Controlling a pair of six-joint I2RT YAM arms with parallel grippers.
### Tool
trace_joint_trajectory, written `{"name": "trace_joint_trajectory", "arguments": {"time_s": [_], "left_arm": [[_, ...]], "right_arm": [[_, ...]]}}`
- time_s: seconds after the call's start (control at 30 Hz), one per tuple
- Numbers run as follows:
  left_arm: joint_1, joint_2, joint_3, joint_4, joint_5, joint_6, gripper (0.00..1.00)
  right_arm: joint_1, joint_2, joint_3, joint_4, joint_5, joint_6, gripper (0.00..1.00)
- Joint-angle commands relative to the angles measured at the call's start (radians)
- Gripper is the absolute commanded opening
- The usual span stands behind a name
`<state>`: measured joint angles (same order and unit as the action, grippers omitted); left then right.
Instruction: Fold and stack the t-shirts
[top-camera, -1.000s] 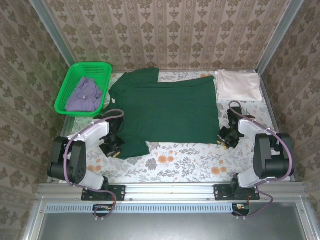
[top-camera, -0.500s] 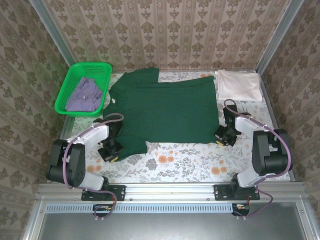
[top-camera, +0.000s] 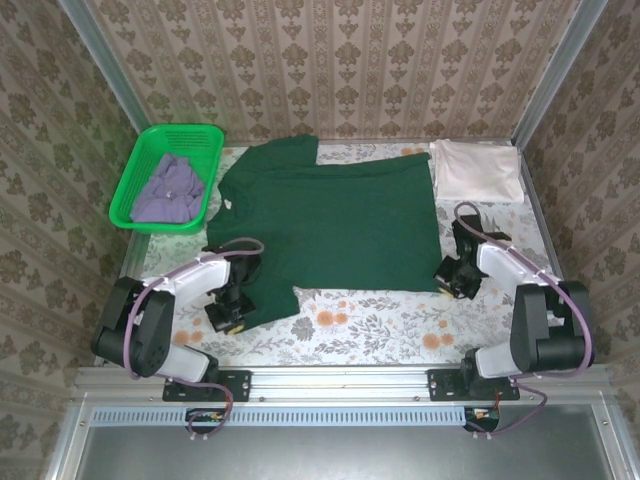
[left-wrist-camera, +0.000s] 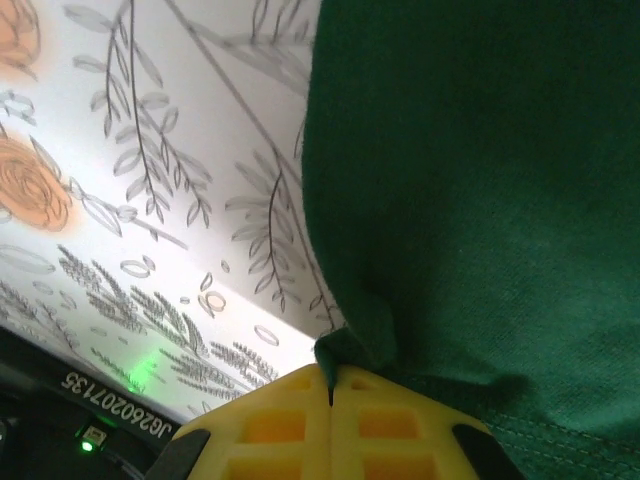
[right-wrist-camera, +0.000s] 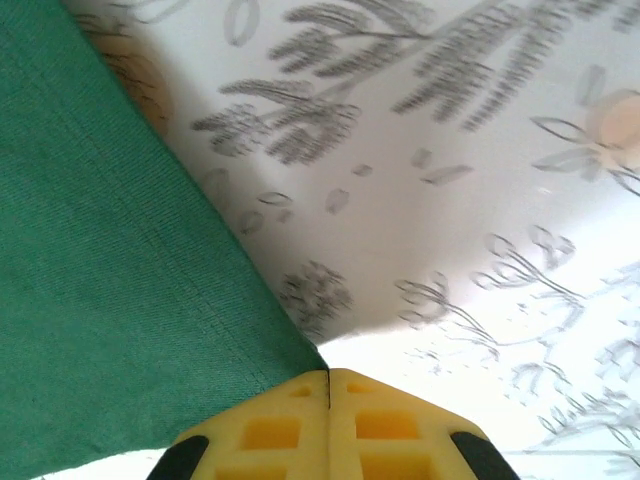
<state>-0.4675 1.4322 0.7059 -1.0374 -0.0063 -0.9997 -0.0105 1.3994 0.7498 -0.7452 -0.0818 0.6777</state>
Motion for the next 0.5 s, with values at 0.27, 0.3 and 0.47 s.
{"name": "trace_joint_trajectory", "arguments": {"time_s": [0.27, 0.3, 0.47], "left_arm": [[-0.128, -0.136, -0.041, -0.165, 0.011, -0.119, 0.0], [-0.142, -0.149, -0.053, -0.171, 0.021, -0.127, 0.0], [-0.228, -0.19, -0.117, -0.175, 0.088, -0.2, 0.0]], "right_arm": [[-0.047, -0.132, -0.066, -0.147, 0.063, 0.033, 0.0], [-0.054, -0.14, -0.069, -0.157, 0.065, 0.033, 0.0], [-0.062, -0.169, -0.062, -0.183, 0.072, 0.043, 0.0]]}}
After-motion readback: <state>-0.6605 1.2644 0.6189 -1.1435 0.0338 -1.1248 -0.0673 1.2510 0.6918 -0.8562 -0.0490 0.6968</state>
